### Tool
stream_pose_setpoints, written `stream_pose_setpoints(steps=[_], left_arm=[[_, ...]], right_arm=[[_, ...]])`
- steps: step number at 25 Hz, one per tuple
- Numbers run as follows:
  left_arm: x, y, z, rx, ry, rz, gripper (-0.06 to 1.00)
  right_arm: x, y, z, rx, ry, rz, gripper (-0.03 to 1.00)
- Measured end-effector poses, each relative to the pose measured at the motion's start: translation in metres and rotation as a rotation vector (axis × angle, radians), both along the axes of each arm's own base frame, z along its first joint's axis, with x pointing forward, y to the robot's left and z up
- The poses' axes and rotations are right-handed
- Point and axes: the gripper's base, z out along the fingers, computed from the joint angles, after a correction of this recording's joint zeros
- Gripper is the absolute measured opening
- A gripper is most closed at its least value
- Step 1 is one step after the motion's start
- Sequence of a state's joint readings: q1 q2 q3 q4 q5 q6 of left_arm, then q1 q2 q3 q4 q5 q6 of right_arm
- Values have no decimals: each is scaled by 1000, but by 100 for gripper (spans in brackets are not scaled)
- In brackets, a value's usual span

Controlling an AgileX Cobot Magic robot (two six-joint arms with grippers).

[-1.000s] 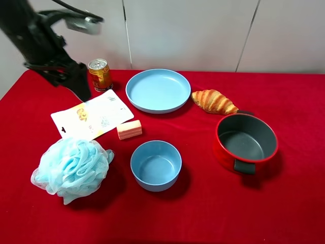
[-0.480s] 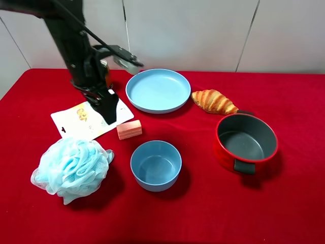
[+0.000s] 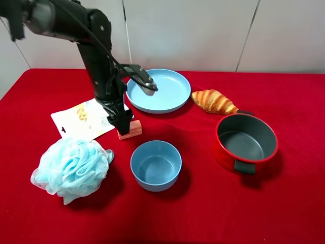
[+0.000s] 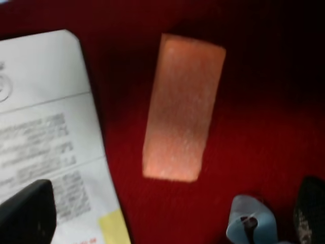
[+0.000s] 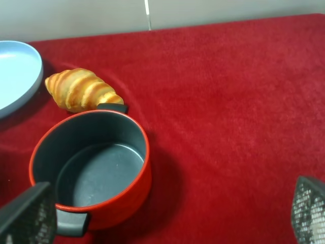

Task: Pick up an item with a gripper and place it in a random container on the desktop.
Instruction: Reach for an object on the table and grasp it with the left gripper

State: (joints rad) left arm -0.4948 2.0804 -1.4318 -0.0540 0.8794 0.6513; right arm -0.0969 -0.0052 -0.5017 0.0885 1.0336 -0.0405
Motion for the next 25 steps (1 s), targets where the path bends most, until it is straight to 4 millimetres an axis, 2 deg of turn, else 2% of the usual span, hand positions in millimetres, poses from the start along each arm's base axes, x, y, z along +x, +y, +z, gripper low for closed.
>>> stream_pose_setpoints(steps=[10, 18, 25], left_arm=[[-2, -22, -29, -3, -13, -70, 91], [-3, -29, -44, -4, -19, -122, 90], [-2, -30, -44, -9, -30, -124, 77]], right_arm=[[0, 0, 0, 0, 0, 0, 69], [0, 0, 0, 0, 0, 0, 69], [0, 0, 0, 0, 0, 0, 69]])
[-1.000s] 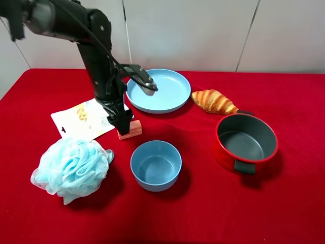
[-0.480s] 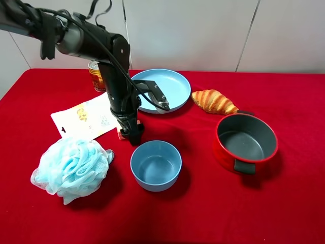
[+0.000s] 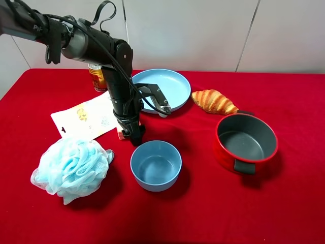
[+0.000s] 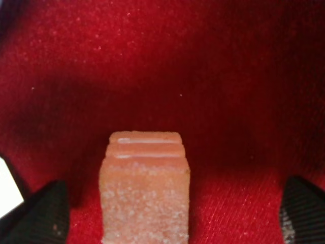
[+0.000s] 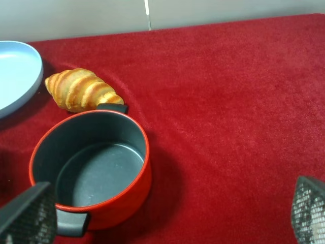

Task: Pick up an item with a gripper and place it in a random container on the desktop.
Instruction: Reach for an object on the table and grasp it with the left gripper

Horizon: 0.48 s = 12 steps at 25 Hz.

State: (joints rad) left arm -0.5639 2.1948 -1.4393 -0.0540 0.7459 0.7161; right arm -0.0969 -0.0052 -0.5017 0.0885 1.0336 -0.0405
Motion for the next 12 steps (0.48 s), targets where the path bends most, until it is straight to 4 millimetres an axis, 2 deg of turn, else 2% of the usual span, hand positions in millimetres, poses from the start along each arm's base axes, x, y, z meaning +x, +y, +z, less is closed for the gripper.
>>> stream_pose_setpoints(steps=[12], left_arm=[[0, 0, 0, -1, -2, -1, 27]], right_arm=[[0, 0, 0, 0, 0, 0, 69]])
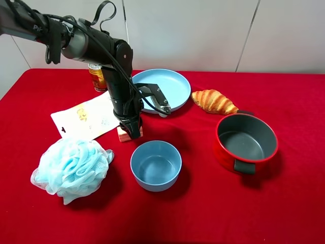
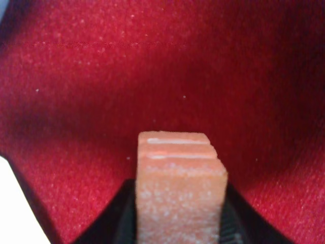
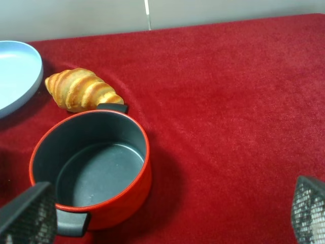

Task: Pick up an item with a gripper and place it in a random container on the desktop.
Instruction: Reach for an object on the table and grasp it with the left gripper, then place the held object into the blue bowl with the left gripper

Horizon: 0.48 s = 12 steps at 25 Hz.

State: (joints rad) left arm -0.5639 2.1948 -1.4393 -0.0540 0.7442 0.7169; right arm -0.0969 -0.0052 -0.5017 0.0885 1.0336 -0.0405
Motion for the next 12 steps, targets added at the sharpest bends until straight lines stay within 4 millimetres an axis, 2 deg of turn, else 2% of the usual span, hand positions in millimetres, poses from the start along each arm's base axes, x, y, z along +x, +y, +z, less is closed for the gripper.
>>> stream_pose_setpoints(steps=[12], left_arm=[[0, 0, 0, 1, 2, -3, 24]], right_arm=[[0, 0, 0, 0, 0, 0, 69]])
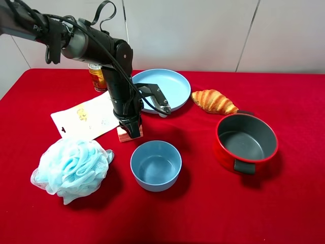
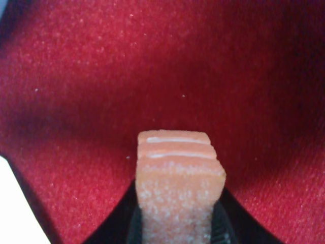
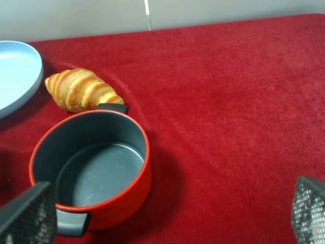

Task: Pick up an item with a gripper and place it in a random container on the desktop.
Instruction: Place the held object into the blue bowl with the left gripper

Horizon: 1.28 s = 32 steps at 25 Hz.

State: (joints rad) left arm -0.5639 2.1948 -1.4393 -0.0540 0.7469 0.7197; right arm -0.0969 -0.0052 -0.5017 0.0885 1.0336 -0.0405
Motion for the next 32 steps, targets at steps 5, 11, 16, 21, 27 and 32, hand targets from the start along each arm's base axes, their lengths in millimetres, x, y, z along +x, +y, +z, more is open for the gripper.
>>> stream_pose_setpoints(steps=[5, 11, 16, 21, 27, 32], left_arm=[[0, 0, 0, -1, -1, 0, 23], [0, 0, 17, -17, -25, -1, 23], [4, -3, 33, -20, -24, -6, 22], [7, -6, 48, -6, 8, -7, 22], [5, -10, 64, 23, 58, 19, 22], [-4, -22, 68, 40, 81, 3, 22]], right_arm=[[0, 0, 0, 0, 0, 0, 69], [0, 0, 0, 0, 0, 0, 69], [0, 0, 0, 0, 0, 0, 69], [0, 0, 0, 0, 0, 0, 69], [0, 0, 0, 0, 0, 0, 69], [0, 0, 0, 4, 0, 2, 69]])
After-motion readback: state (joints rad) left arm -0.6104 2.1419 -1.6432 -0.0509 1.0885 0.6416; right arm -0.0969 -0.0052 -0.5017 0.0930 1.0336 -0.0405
